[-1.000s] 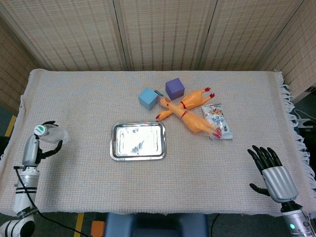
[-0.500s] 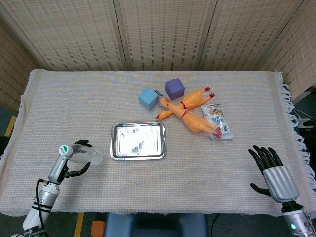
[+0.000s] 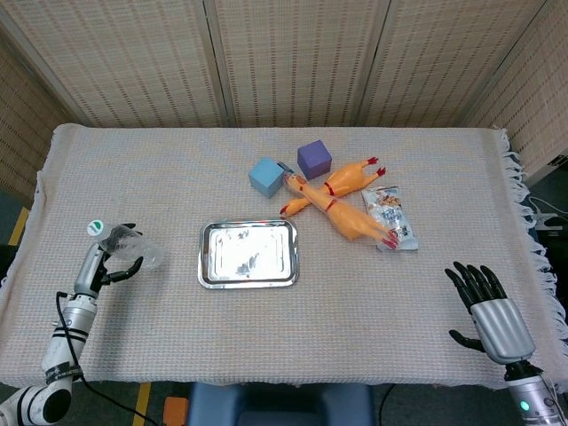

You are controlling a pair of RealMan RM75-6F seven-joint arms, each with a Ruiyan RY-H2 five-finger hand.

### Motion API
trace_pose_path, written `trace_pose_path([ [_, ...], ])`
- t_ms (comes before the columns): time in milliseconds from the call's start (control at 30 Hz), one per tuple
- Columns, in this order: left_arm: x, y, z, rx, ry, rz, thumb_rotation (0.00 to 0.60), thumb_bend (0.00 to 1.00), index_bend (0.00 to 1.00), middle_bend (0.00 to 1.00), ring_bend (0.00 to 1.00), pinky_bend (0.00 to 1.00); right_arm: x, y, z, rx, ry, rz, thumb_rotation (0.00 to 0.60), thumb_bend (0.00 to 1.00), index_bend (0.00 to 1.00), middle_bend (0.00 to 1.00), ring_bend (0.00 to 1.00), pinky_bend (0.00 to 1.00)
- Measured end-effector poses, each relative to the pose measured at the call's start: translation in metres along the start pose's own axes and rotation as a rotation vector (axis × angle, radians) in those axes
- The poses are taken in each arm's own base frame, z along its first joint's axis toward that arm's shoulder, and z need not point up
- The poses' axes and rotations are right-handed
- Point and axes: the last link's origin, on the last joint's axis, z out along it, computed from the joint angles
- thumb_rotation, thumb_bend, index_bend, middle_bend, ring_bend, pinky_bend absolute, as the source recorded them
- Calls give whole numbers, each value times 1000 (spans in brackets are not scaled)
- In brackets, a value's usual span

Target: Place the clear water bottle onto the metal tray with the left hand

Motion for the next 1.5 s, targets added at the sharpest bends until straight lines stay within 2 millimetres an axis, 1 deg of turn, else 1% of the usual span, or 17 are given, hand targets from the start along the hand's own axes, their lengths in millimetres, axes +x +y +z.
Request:
trace_pose_path([
  [133,-33,20,12,-76,-85,44,600,420,184,247,107,270,2,2,0,-2,3,9,600,26,0,0,0,0],
  [333,-83,42,32,-110,-146,46,600,420,184,247,107,270,2,5,3,-8,-7,12,600,26,0,0,0,0],
  [433,-103,47,37,-112,-177,57,600,420,184,247,107,269,1,6,4,-12,-14,13,600,26,0,0,0,0],
  [567,-123,48,44,-108,-201,81,600,419,184,246,106,267,2,6,5,-13,-18,16,600,26,0,0,0,0],
  [800,-141,43,52,-94,-198,156,600,419,180,239,103,263,2,6,4,-10,-19,20,600,26,0,0,0,0],
  [967,-148,34,55,-77,-187,193,600,419,147,210,73,229,3,6,3,-9,-16,24,600,27,0,0,0,0],
  [1067,-151,31,57,-81,-172,232,600,418,97,171,32,183,2,6,3,-8,-19,23,600,26,0,0,0,0],
  [1167,-156,31,57,-88,-156,256,600,410,22,103,0,104,2,6,4,-9,-20,24,600,26,0,0,0,0],
  [1267,-158,32,57,-92,-139,259,600,405,0,69,0,74,3,7,4,-9,-19,25,600,26,0,0,0,0],
  [1500,-154,28,56,-80,-139,261,600,402,0,53,0,57,4,6,2,-7,-9,26,600,26,0,0,0,0],
])
